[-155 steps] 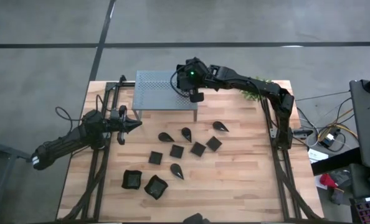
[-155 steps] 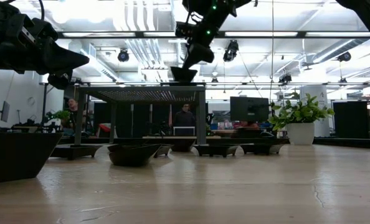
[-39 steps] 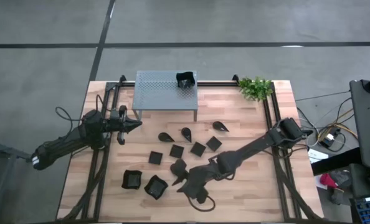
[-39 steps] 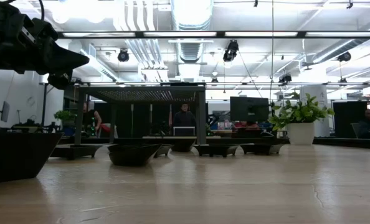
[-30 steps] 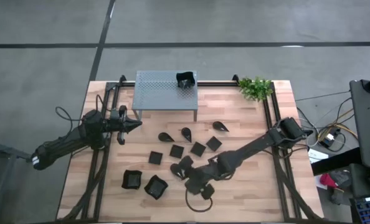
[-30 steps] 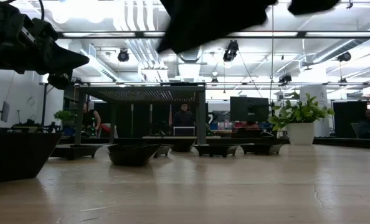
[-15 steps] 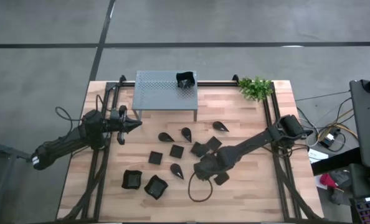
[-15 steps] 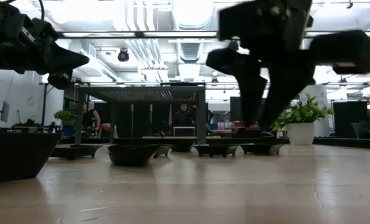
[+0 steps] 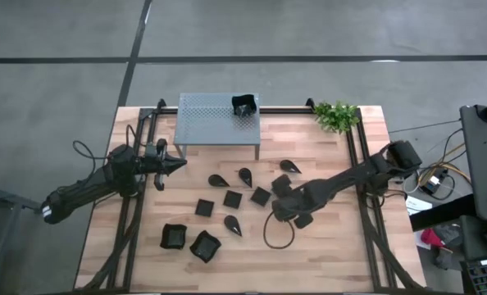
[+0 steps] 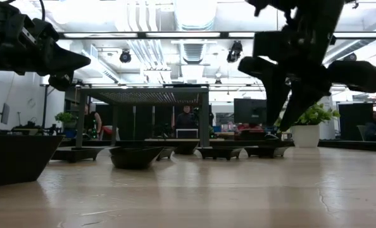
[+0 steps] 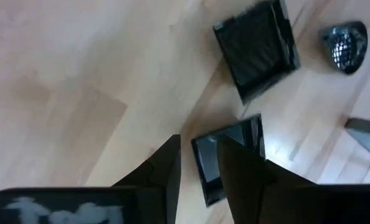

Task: Pick & Place Mini shaped plates
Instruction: Put the black square plate on the shelf

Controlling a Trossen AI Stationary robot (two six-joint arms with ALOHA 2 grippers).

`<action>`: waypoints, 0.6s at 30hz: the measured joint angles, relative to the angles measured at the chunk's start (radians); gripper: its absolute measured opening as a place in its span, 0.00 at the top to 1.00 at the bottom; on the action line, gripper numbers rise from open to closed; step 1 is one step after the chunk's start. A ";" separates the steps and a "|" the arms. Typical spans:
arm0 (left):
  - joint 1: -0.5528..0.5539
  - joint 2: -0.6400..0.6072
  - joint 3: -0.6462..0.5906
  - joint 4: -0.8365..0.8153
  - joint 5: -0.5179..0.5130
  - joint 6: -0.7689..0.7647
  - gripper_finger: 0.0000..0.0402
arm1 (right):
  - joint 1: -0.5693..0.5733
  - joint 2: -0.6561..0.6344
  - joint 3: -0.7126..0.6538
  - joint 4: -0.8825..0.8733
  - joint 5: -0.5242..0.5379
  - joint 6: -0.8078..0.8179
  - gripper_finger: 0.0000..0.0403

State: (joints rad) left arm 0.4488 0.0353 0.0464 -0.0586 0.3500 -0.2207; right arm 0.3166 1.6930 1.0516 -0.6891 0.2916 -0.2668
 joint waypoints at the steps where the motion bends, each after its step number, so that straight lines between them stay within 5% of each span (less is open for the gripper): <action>1: 0.000 0.000 0.000 0.000 0.000 0.000 0.99 | -0.002 -0.008 -0.018 0.003 0.001 -0.005 0.75; 18: 0.000 0.000 0.000 0.000 0.000 0.000 0.99 | -0.023 -0.024 -0.125 0.102 0.093 -0.057 0.74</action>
State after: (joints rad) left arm 0.4488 0.0353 0.0463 -0.0589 0.3500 -0.2207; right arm 0.2938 1.6691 0.9268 -0.5866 0.3850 -0.3237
